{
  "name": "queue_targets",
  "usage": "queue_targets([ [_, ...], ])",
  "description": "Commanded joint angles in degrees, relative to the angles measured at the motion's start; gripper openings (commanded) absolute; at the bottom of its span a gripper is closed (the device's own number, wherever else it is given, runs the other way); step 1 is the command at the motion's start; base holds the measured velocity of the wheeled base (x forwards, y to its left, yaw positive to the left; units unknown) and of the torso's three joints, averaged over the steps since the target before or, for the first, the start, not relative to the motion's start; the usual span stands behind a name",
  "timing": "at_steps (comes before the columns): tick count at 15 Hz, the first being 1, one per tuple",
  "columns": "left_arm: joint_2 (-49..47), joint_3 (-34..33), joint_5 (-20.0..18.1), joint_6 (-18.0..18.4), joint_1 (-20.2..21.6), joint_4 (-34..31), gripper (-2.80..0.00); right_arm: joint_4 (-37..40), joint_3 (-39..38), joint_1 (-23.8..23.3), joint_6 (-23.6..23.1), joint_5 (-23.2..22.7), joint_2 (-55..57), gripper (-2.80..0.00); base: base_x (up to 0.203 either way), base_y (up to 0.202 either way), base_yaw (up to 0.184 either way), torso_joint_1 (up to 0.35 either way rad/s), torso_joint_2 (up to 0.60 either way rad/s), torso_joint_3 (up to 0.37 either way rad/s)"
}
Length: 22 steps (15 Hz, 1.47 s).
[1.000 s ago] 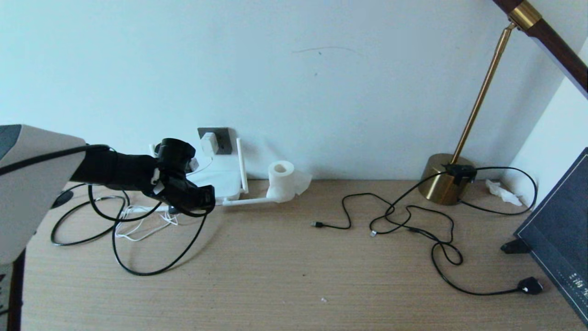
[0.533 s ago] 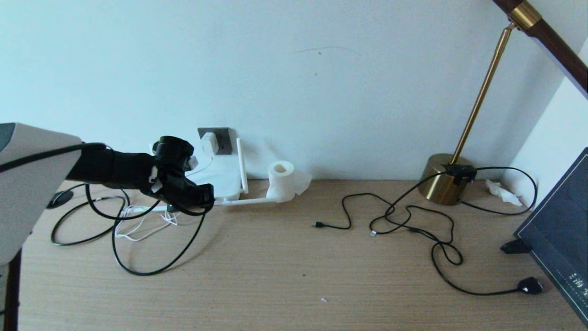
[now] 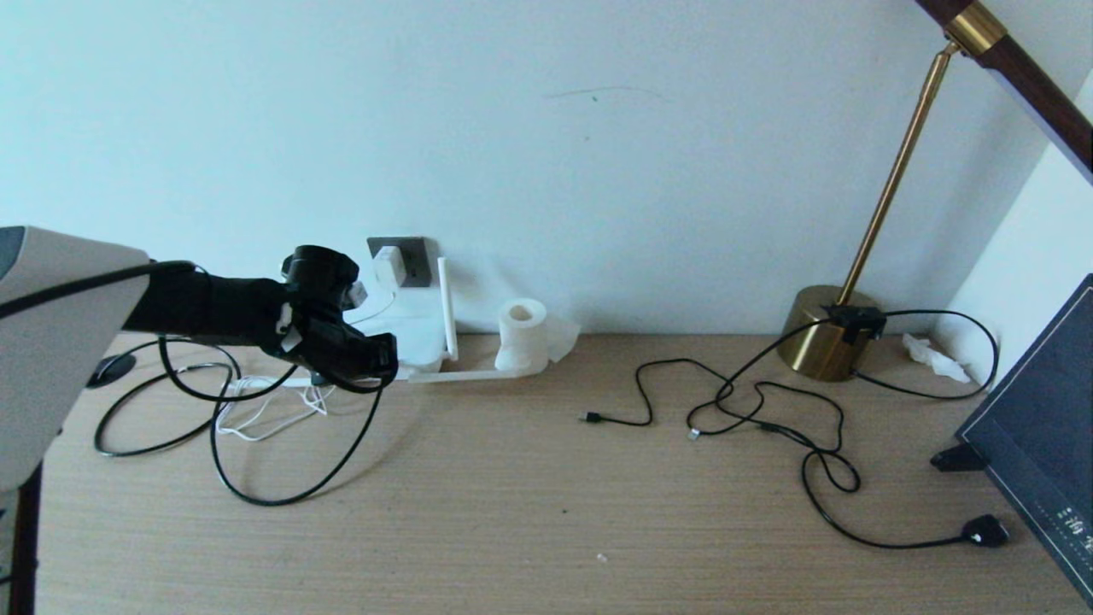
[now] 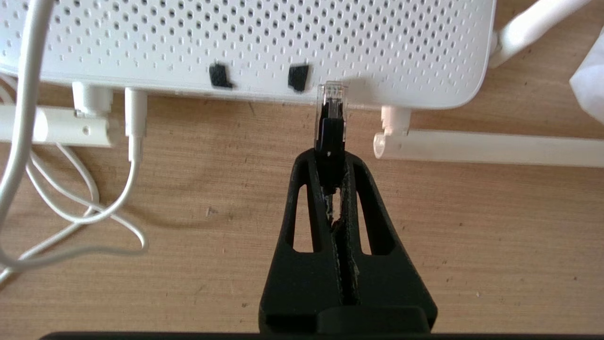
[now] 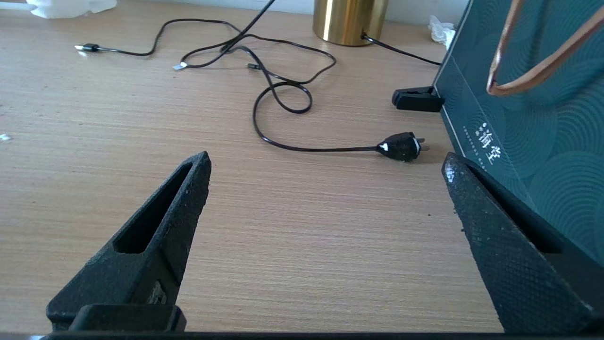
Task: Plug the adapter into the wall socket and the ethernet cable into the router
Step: Plug cable into router interface
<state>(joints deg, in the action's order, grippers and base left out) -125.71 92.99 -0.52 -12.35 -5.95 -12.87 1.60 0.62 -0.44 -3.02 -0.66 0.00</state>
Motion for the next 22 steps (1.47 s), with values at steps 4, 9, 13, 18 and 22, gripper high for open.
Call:
queue_targets([
  [4,-0.6,0.4,-0.1,-0.1,-0.1,-0.1,-2.80,0.1,0.0,0.0,-0.1,0.0,0.1,0.00,0.000,0.000,0.000,0.000,0.00,0.000],
  [9,-1.2,-0.3,-0.3,-0.3,0.0,0.0,-2.80,0.1,0.0,0.0,-0.1,0.0,0.1,0.00,0.000,0.000,0.000,0.000,0.00,0.000],
  [13,0.2,-4.2,-0.4,-0.4,-0.1,0.4,-2.80,0.0,0.0,0.0,-0.1,0.0,0.1,0.00,0.000,0.000,0.000,0.000,0.00,0.000],
  [18,3.2,-7.3,-0.6,0.8,0.0,0.0,-2.80,0.0,0.0,0.0,-0.1,0.0,0.1,0.00,0.000,0.000,0.000,0.000,0.00,0.000],
  [22,2.4,-6.2,-0.6,1.0,0.1,0.2,-2.80,0.0,0.0,0.0,-0.1,0.0,0.1,0.00,0.000,0.000,0.000,0.000,0.00,0.000],
])
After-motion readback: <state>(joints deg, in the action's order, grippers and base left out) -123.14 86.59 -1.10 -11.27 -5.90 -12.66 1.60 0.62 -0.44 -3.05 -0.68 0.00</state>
